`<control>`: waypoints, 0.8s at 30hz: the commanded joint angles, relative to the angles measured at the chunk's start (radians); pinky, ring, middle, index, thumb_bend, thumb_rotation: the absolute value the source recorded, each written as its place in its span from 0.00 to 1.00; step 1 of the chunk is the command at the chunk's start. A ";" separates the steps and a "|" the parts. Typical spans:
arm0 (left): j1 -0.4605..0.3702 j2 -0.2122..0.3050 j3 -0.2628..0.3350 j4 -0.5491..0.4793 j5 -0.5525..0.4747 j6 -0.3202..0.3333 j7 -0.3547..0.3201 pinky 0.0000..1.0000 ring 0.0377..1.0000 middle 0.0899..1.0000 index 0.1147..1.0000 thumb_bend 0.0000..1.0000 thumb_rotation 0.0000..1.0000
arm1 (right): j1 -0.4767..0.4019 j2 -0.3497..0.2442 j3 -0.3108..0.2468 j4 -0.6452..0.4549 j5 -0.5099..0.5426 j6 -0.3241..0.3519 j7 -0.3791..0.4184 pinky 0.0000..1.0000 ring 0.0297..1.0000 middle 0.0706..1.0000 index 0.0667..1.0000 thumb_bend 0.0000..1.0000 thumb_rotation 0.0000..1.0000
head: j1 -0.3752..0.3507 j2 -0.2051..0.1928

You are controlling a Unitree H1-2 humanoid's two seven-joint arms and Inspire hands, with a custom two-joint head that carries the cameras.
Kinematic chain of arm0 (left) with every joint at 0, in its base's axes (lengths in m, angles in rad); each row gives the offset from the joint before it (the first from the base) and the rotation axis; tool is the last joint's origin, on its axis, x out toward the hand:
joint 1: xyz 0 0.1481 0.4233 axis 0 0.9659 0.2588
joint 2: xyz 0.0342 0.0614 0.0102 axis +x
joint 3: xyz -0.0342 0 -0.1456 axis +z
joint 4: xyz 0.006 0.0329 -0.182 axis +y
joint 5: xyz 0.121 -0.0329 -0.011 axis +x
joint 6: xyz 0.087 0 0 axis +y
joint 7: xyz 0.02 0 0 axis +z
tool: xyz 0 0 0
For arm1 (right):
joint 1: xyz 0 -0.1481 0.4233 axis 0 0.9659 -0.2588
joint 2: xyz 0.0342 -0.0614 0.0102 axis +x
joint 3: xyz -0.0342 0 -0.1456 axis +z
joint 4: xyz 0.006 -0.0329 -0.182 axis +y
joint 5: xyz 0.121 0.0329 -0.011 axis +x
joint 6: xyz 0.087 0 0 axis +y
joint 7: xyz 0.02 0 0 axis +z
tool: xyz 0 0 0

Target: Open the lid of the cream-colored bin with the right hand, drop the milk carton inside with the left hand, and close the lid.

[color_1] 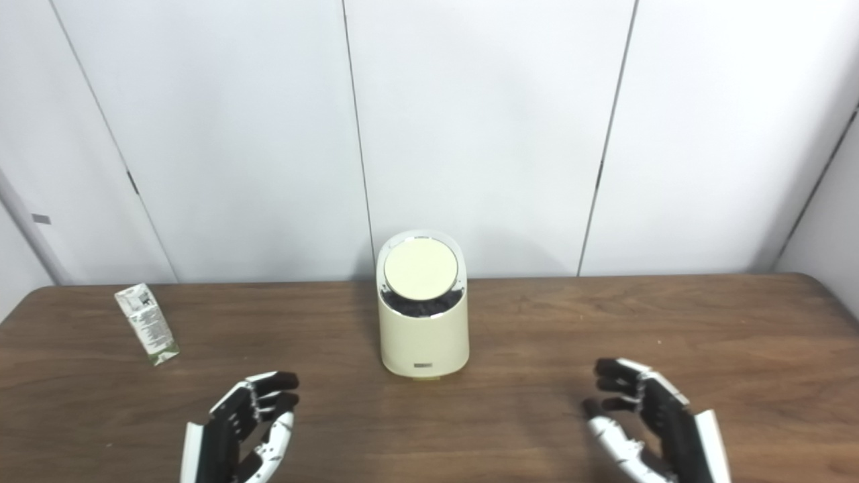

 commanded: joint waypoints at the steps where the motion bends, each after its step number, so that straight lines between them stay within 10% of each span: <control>1: -0.021 0.002 -0.003 -0.014 0.018 -0.032 0.012 0.53 0.60 0.63 0.61 0.26 0.28 | -0.097 -0.048 -0.014 -0.121 0.061 0.098 0.038 0.73 0.81 0.81 0.79 0.35 0.52 | -0.007 -0.002; 7: -0.020 0.000 0.001 -0.012 0.008 -0.031 0.021 0.53 0.61 0.63 0.61 0.25 0.25 | -0.393 -0.105 -0.013 -0.236 0.127 0.365 0.049 0.96 0.95 0.95 0.95 0.53 0.81 | -0.017 0.003; 14: -0.030 0.003 0.000 0.003 0.007 -0.033 0.026 0.54 0.60 0.63 0.61 0.26 0.28 | -0.652 -0.103 0.093 -0.119 -0.038 0.381 0.081 0.93 0.96 0.96 0.98 0.67 0.76 | -0.011 -0.005; 24: -0.034 0.002 -0.009 0.003 -0.005 -0.016 0.012 0.53 0.59 0.63 0.61 0.25 0.26 | -0.739 -0.063 0.206 0.099 -0.332 0.380 0.161 0.86 0.95 0.97 0.96 0.71 0.65 | -0.006 -0.007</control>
